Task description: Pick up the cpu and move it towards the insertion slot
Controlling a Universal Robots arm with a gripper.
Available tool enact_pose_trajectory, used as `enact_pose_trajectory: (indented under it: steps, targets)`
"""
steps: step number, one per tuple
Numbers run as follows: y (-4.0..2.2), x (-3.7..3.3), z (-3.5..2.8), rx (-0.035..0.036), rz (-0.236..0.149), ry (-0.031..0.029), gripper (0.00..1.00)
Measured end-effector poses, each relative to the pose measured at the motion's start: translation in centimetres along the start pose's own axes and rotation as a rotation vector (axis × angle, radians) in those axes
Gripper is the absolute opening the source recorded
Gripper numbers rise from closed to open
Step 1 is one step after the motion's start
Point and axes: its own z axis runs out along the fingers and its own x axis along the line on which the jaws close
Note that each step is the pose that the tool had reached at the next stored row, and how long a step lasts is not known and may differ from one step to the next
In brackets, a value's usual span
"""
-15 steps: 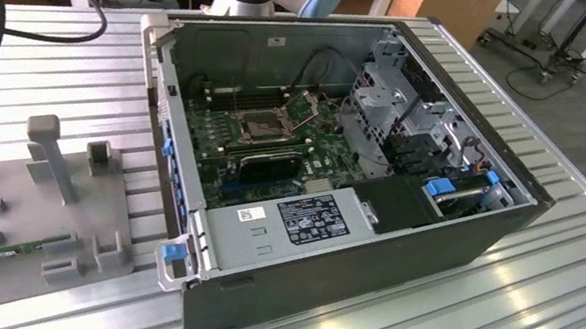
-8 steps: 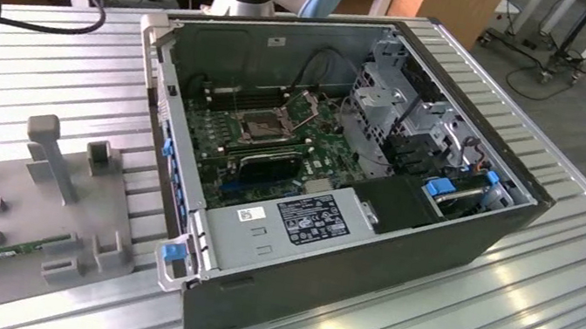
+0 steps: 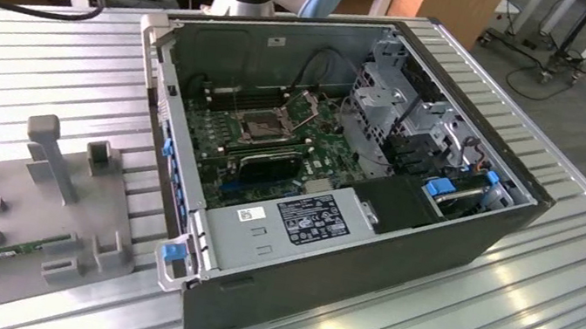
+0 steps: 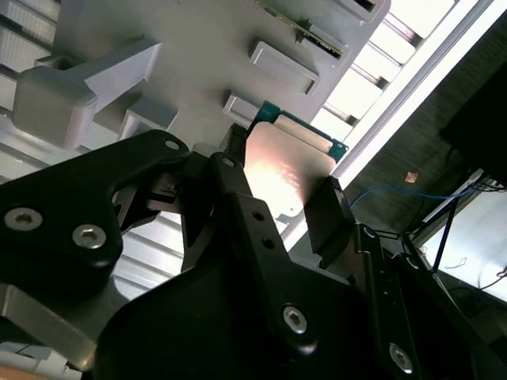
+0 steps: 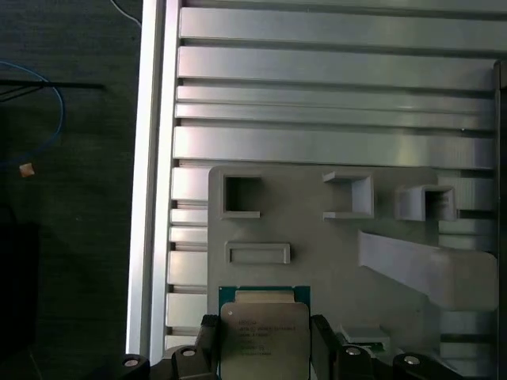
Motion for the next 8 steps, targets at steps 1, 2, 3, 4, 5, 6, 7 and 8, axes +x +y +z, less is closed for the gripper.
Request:
enact_pose_trajectory:
  steps: [1, 2, 3, 4, 5, 6, 7, 8]
  targets:
    - [0.01, 0.0, -0.17, 0.0, 0.0, 0.0, 0.54]
    - [0.01, 0.0, -0.33, 0.0, 0.0, 0.0, 0.54]
    - [0.02, 0.0, -0.49, -0.0001, 0.0, -0.0001, 0.54]
    - [0.02, 0.0, -0.66, 0.0, 0.0, 0.0, 0.54]
    - [0.03, 0.0, -0.82, 0.0, 0.0, 0.0, 0.54]
    - [0.04, 0.0, -0.98, 0.0, 0.0, 0.0, 0.54]
    - [0.04, 0.0, -1.14, 0.0, 0.0, -0.0001, 0.54]
    - [0.05, 0.0, -1.32, 0.0, 0.0, -0.0001, 0.54]
